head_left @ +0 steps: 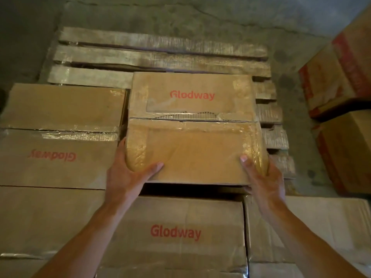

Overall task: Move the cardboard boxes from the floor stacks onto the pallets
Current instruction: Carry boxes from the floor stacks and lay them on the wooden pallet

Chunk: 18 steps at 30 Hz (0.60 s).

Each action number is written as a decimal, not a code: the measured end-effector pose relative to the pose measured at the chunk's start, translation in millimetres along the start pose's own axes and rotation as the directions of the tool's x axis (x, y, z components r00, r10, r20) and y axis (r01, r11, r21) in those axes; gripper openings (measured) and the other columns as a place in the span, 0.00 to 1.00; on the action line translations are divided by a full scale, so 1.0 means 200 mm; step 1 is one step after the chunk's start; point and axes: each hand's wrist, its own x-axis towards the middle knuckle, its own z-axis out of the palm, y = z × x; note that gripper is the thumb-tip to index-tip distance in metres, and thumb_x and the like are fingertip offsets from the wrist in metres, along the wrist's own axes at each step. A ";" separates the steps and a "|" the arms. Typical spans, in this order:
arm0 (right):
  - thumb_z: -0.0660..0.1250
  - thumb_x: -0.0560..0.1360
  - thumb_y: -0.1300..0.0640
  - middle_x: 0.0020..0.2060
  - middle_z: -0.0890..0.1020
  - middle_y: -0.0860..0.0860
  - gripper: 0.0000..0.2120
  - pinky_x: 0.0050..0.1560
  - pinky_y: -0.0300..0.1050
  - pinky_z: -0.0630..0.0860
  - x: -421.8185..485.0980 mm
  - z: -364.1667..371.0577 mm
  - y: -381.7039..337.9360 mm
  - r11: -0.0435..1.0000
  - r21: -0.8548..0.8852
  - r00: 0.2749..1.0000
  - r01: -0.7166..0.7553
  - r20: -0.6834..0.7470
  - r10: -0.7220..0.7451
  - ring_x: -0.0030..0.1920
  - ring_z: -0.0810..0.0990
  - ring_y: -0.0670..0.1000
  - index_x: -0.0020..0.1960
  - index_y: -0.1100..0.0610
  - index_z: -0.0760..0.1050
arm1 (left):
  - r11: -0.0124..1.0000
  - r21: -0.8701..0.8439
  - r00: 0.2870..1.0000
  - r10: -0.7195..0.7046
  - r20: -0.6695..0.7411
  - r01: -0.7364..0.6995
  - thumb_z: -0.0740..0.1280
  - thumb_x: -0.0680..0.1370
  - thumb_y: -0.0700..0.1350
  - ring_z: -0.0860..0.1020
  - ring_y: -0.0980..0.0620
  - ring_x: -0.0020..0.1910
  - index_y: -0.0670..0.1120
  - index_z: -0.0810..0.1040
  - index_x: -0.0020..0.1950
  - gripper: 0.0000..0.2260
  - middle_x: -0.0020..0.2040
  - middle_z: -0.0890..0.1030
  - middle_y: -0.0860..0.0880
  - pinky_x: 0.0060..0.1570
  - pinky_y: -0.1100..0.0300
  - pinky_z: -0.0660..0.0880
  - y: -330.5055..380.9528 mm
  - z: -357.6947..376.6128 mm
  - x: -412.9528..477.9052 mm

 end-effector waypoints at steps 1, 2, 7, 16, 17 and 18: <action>0.70 0.57 0.23 0.50 0.82 0.40 0.20 0.54 0.59 0.82 0.00 0.02 0.04 1.000 0.015 1.000 -0.016 0.000 0.016 0.55 0.82 0.50 0.47 0.20 0.71 | 1.000 0.010 1.000 -0.015 -0.001 0.015 0.80 0.58 0.62 0.78 0.64 0.55 0.56 0.66 0.75 0.48 0.59 0.79 0.61 0.54 0.65 0.76 -0.03 -0.01 0.01; 0.71 0.56 0.22 0.51 0.82 0.40 0.24 0.54 0.60 0.82 0.00 0.03 0.07 0.999 0.021 0.999 -0.032 0.005 0.032 0.56 0.82 0.50 0.50 0.23 0.71 | 0.999 0.022 1.000 -0.025 0.001 0.025 0.81 0.57 0.64 0.78 0.62 0.56 0.57 0.66 0.75 0.50 0.59 0.79 0.61 0.55 0.63 0.76 -0.06 -0.01 0.01; 0.71 0.58 0.22 0.54 0.82 0.41 0.22 0.57 0.62 0.80 0.03 0.08 0.12 0.997 -0.009 0.997 -0.074 0.021 0.075 0.58 0.82 0.51 0.49 0.18 0.69 | 0.997 0.063 0.999 -0.040 0.003 0.040 0.79 0.58 0.63 0.77 0.58 0.55 0.56 0.66 0.75 0.48 0.57 0.78 0.60 0.55 0.64 0.74 -0.12 -0.03 0.06; 0.66 0.57 0.19 0.57 0.81 0.44 0.47 0.58 0.61 0.78 0.05 0.13 0.10 0.984 -0.163 0.994 -0.075 0.063 0.086 0.59 0.79 0.52 0.71 0.40 0.69 | 0.984 0.149 0.995 -0.096 0.006 0.094 0.80 0.61 0.60 0.77 0.62 0.50 0.54 0.68 0.73 0.43 0.57 0.79 0.58 0.44 0.71 0.70 -0.13 -0.04 0.11; 0.66 0.59 0.19 0.57 0.80 0.46 0.48 0.56 0.57 0.79 0.05 0.13 0.09 0.974 -0.212 0.995 -0.076 0.052 0.089 0.59 0.79 0.52 0.72 0.43 0.69 | 0.977 0.186 0.994 -0.105 0.000 0.104 0.81 0.62 0.58 0.77 0.59 0.49 0.53 0.69 0.71 0.41 0.56 0.79 0.57 0.42 0.72 0.69 -0.13 -0.03 0.12; 0.66 0.61 0.21 0.57 0.80 0.47 0.46 0.50 0.51 0.78 0.06 0.13 0.10 0.962 -0.263 0.995 -0.078 0.039 0.092 0.57 0.79 0.52 0.72 0.46 0.70 | 0.966 0.228 0.993 -0.122 -0.002 0.119 0.82 0.62 0.57 0.76 0.58 0.49 0.52 0.71 0.69 0.39 0.54 0.78 0.56 0.40 0.72 0.68 -0.13 -0.03 0.12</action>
